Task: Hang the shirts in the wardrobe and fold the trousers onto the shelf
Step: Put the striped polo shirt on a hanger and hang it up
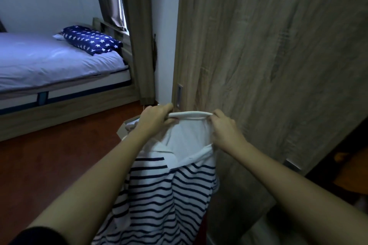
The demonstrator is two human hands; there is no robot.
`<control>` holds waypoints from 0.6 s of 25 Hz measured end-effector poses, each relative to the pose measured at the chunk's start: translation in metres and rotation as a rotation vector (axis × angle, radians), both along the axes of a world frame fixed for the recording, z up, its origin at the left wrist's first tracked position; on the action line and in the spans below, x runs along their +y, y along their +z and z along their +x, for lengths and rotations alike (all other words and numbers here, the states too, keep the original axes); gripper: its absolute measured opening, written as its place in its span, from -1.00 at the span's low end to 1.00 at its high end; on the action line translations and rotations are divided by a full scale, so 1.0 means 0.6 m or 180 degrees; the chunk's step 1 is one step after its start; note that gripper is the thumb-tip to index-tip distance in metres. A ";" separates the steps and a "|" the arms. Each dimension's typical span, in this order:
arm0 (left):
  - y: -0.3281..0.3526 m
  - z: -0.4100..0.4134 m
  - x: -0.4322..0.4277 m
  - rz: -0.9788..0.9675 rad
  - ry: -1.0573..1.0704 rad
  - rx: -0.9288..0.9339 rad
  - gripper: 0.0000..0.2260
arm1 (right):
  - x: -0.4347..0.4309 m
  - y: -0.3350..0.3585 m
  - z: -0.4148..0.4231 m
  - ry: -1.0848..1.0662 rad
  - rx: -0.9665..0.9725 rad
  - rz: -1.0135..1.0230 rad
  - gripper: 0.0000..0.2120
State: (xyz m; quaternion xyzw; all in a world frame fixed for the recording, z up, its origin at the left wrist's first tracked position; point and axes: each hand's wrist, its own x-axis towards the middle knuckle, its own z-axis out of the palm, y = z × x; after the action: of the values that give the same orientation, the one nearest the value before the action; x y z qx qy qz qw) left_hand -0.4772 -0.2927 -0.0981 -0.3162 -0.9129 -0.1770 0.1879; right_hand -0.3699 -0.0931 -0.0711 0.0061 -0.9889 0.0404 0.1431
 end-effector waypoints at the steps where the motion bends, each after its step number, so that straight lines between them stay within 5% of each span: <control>1: 0.005 0.002 -0.008 -0.0489 0.0048 0.0110 -0.78 | 0.002 0.012 0.006 -0.0078 0.0131 -0.0160 -0.74; 4: 0.015 0.020 -0.053 -0.1462 0.0527 -0.0102 -0.75 | 0.008 0.046 0.036 -0.0181 0.0334 -0.0260 -0.76; 7: 0.033 0.059 -0.095 -0.1317 0.0913 -0.0119 -0.83 | 0.006 0.076 0.079 -0.0406 0.0311 -0.0172 -0.74; 12: 0.143 0.176 -0.118 0.0691 0.0286 -0.0332 -0.87 | 0.003 0.126 0.204 -0.0660 0.0238 0.0041 -0.73; 15: 0.218 0.278 -0.112 0.1340 0.0104 -0.0486 -0.75 | -0.002 0.152 0.297 -0.0729 0.0311 0.0040 -0.75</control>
State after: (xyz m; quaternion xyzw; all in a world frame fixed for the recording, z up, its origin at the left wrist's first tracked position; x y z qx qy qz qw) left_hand -0.3102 -0.3599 0.0328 -0.2410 -0.8724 -0.3839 0.1829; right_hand -0.1919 -0.0942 0.0202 -0.1040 -0.9752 0.0172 0.1948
